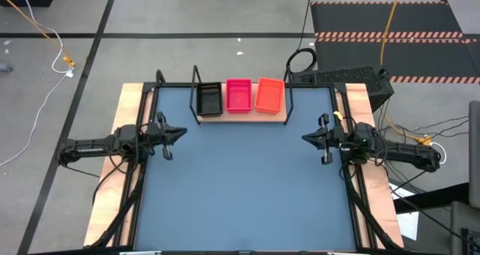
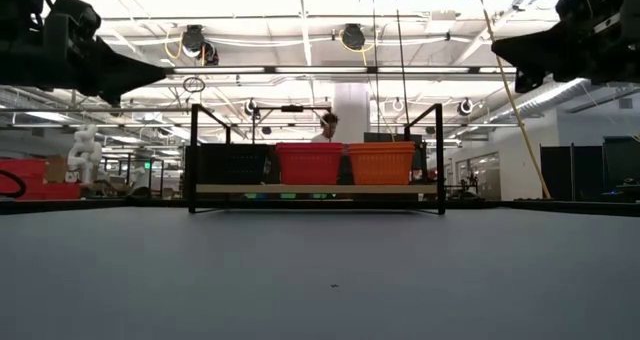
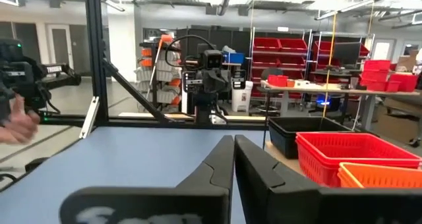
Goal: Stack baskets on shelf by color
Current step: Return to Home Position
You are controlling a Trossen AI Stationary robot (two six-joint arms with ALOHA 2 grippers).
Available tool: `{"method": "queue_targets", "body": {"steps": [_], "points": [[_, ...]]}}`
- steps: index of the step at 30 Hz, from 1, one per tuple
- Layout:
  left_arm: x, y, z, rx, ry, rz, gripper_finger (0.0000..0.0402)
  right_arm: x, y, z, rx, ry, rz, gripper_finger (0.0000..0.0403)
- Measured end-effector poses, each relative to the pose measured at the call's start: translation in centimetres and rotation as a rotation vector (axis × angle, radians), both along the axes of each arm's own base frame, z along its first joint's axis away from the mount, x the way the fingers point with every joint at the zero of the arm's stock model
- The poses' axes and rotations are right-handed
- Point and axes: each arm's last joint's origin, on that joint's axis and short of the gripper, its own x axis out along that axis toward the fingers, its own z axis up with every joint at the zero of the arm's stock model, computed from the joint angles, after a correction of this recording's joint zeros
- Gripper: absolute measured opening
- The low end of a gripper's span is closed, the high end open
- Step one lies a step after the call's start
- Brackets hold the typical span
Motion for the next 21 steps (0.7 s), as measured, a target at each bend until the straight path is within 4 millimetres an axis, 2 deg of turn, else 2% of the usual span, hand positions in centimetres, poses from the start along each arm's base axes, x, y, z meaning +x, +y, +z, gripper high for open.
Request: {"method": "queue_targets", "body": {"steps": [6, 21], "points": [[-0.01, 0.00, 0.11, 0.071, 0.005, 0.005, 0.0037, 0.01, 0.00, -0.02, 0.010, 0.002, 0.001, 0.0010], [-0.01, 0.00, 0.17, 0.068, -0.002, 0.005, 0.0037, 0.01, 0.00, -0.03, 0.011, 0.003, 0.001, 0.0011]]}}
